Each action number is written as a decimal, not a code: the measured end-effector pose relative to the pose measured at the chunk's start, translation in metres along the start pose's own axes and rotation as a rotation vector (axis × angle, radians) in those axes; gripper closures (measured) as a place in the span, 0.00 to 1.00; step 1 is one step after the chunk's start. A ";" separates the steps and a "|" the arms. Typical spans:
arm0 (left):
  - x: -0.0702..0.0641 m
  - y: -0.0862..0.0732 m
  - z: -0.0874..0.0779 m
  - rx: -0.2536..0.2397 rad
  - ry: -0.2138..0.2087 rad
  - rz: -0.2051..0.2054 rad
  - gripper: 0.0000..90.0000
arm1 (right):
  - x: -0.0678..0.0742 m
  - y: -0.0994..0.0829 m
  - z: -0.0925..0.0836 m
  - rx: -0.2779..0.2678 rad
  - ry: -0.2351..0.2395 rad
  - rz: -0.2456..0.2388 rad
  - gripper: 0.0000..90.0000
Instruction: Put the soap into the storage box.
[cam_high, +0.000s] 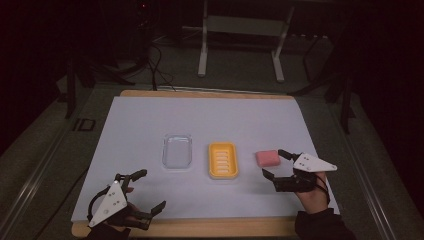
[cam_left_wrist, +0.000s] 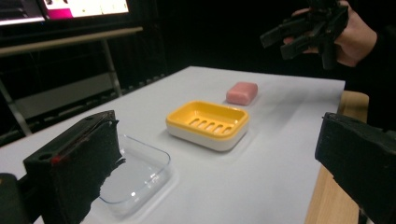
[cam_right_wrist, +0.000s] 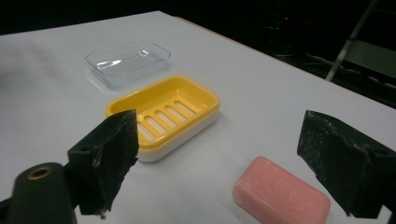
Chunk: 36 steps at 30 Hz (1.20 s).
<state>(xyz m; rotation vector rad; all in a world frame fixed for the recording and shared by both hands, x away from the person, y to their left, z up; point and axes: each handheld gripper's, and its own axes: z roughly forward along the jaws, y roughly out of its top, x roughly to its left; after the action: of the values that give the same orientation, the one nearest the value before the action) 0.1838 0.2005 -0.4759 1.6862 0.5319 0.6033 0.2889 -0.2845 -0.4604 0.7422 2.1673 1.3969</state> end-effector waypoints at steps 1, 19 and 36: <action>-0.001 -0.001 0.001 0.011 -0.003 0.005 0.01 | 0.001 0.000 0.000 0.003 -0.006 -0.013 0.14; 0.000 -0.001 0.000 0.036 0.012 0.016 0.01 | 0.000 0.004 0.007 0.198 -0.086 -0.079 0.14; 0.000 -0.002 0.003 0.065 -0.002 0.019 0.01 | -0.014 0.009 0.006 0.512 0.067 -0.020 0.13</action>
<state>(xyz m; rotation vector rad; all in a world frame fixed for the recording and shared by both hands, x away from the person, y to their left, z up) 0.1853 0.1990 -0.4785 1.7542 0.5397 0.6037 0.3050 -0.2860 -0.4534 0.8521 2.6119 0.8643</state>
